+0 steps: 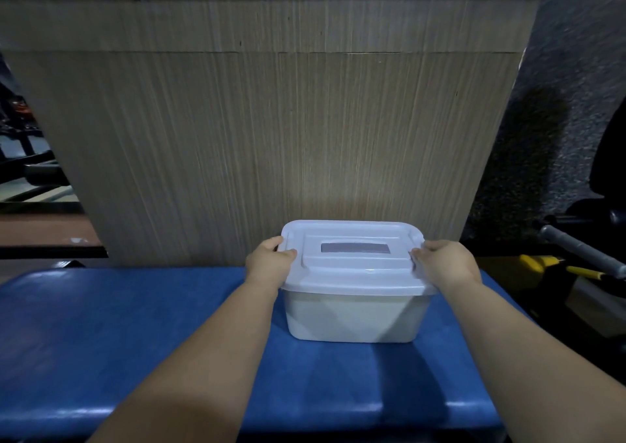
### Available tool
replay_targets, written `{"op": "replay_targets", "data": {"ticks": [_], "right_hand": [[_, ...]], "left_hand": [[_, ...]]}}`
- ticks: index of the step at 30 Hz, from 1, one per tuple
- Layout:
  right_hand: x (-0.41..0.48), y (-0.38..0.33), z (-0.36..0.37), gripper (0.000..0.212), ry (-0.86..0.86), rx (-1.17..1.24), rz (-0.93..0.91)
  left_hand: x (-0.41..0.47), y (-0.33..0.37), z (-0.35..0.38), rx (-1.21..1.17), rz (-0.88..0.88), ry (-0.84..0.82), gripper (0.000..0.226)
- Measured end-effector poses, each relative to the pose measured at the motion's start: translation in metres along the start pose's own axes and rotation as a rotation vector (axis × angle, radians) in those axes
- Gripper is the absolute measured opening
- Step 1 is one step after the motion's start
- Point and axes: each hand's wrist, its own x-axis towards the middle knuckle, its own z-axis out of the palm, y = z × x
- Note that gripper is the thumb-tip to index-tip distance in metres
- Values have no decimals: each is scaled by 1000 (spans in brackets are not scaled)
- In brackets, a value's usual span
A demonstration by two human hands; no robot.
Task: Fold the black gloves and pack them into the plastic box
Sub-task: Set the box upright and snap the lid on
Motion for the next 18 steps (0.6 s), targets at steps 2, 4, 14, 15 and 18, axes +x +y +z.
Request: {"op": "replay_targets", "data": {"ticks": [2,4,14,15,18], "right_hand": [[-1,-2,0,28,-5,-51,6],[0,-1,1,26,-3,-63,19],[-5,-4,-2,30,22,-40,16],[-7,-4,-3,33,15,-29,36],[-8,-4,-4,44,-31,8,127]], "left_hand": [[-1,1,0,2,-2,61,64],[-2,3,0,5,-34,91,80],[1,1,2,68,-40,73,27],[2,1,2,113,-13,79,25],[2,1,3,179,32,97,21]]}}
